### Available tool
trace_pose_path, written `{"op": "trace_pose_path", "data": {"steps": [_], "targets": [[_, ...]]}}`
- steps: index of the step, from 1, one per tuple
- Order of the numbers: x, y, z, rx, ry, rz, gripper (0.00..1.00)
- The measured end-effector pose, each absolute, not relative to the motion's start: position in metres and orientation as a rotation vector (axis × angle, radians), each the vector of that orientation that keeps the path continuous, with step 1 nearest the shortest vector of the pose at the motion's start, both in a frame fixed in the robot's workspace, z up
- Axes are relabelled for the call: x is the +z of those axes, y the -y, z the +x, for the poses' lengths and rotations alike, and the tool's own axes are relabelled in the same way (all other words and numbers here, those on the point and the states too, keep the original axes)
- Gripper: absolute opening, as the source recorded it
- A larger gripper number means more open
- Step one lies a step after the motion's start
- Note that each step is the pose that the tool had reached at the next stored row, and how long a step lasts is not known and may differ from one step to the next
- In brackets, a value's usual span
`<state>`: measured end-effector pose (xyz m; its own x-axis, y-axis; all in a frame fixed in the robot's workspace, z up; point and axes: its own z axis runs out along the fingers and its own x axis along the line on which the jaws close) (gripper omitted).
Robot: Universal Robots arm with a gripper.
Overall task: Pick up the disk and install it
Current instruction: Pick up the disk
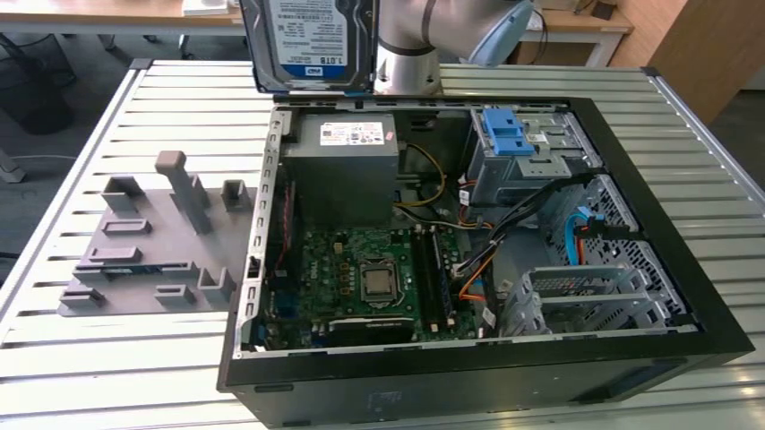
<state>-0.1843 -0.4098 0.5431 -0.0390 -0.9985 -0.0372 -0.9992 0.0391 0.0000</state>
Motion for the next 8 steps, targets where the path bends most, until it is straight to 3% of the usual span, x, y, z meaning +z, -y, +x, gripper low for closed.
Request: {"op": "trace_pose_path", "data": {"steps": [8], "targets": [[0.5430,0.4152,-0.1759,0.039,-2.247,-2.158,0.36]]}}
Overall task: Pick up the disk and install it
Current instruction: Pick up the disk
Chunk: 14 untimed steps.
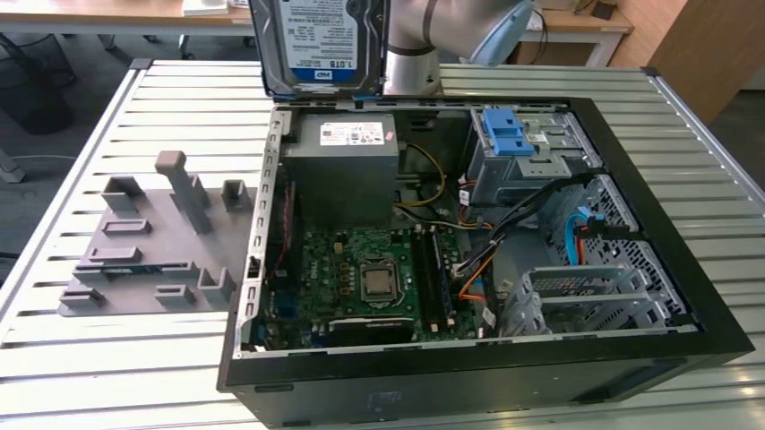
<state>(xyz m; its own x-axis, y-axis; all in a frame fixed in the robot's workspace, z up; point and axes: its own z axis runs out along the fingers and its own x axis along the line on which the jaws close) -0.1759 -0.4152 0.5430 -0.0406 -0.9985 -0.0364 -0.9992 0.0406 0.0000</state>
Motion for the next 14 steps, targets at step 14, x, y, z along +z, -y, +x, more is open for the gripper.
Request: {"op": "trace_pose_path", "data": {"steps": [14], "targets": [[0.543,0.425,-0.160,0.037,-2.251,-2.155,0.36]]}}
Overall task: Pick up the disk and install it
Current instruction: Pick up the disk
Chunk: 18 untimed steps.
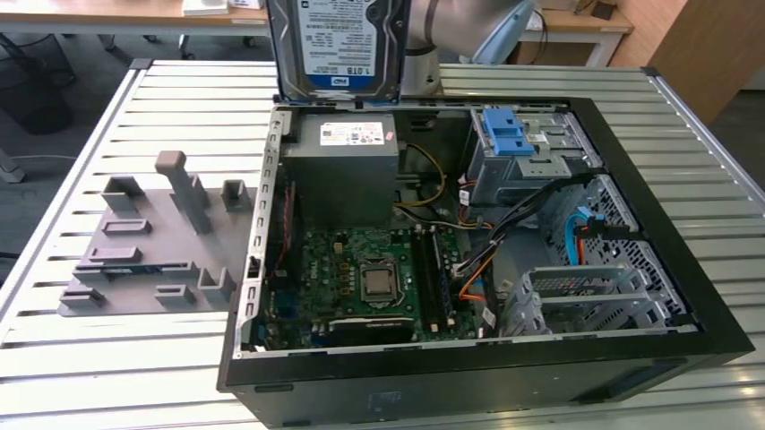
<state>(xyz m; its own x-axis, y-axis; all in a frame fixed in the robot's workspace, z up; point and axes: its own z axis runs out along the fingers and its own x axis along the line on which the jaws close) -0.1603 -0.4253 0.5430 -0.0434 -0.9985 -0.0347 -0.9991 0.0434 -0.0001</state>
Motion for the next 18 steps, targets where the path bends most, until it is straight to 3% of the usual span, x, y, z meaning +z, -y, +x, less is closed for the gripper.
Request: {"op": "trace_pose_path", "data": {"steps": [18], "targets": [[0.543,0.431,-0.135,0.037,-2.252,-2.154,0.36]]}}
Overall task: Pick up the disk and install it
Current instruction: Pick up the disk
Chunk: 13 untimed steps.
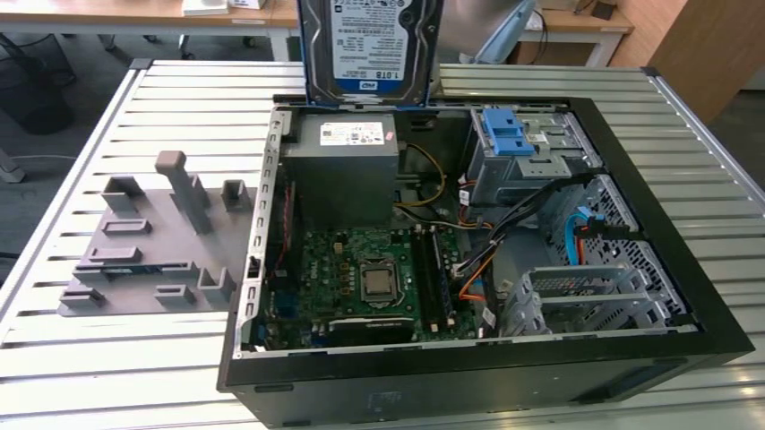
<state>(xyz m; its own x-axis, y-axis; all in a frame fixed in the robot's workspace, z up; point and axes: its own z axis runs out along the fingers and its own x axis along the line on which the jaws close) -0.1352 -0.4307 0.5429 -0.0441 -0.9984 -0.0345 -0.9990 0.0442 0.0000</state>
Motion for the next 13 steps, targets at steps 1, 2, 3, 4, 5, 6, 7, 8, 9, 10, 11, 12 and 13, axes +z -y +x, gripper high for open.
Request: {"op": "trace_pose_path", "data": {"steps": [1,2,3,4,5,6,7,8,9,10,11,12,13], "targets": [[0.543,0.431,-0.133,0.037,-2.252,-2.154,0.36],[0.543,0.431,-0.131,0.037,-2.252,-2.155,0.36],[0.543,0.431,-0.129,0.037,-2.252,-2.155,0.36],[0.543,0.431,-0.127,0.037,-2.252,-2.155,0.36],[0.543,0.431,-0.125,0.037,-2.252,-2.155,0.36],[0.543,0.431,-0.124,0.037,-2.252,-2.155,0.36],[0.543,0.431,-0.122,0.037,-2.252,-2.154,0.36],[0.543,0.431,-0.120,0.037,-2.252,-2.154,0.36],[0.543,0.431,-0.118,0.037,-2.252,-2.155,0.36],[0.543,0.432,-0.117,0.037,-2.252,-2.155,0.36],[0.543,0.432,-0.115,0.037,-2.252,-2.155,0.36],[0.543,0.432,-0.114,0.037,-2.252,-2.155,0.36],[0.543,0.432,-0.113,0.037,-2.252,-2.155,0.36]]}}
